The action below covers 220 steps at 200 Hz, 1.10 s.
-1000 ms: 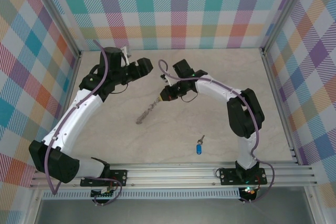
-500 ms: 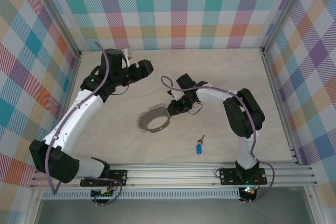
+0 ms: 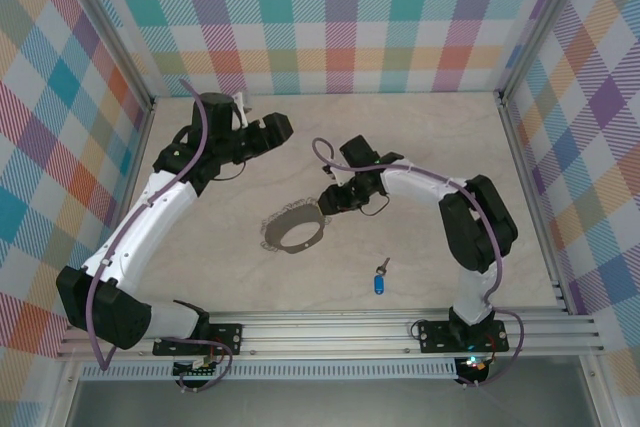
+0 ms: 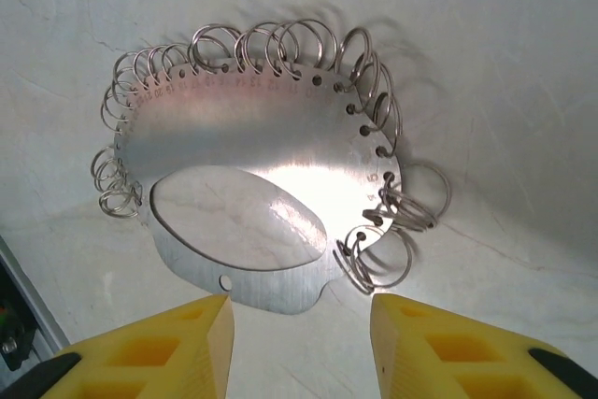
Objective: Put the keys on the keyring
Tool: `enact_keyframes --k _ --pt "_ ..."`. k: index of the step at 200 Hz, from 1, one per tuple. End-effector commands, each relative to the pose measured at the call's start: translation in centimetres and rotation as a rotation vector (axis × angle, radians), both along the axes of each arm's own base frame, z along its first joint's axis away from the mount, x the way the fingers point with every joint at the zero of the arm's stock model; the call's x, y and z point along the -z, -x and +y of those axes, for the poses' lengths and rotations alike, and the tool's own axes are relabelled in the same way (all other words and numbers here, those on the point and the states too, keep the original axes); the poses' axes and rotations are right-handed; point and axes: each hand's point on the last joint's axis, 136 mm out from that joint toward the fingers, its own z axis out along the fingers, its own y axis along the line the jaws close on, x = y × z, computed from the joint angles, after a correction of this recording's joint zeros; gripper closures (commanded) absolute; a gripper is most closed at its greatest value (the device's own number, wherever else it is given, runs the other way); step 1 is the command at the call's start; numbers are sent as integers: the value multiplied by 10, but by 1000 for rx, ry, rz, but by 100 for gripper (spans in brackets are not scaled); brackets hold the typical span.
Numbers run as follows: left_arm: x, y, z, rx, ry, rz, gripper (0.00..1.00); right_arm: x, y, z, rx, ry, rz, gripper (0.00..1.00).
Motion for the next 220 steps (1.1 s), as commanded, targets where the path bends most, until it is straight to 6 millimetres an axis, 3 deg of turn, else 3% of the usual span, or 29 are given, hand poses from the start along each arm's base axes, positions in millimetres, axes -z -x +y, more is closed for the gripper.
enact_keyframes --k 1,83,220 --pt "2 0 0 4 4 2 17 12 13 -5 26 11 61 58" --pt "5 -3 -1 3 3 11 17 28 16 2 47 -17 130 60" --pt "6 -4 0 -5 3 14 17 31 9 13 27 -42 142 69"
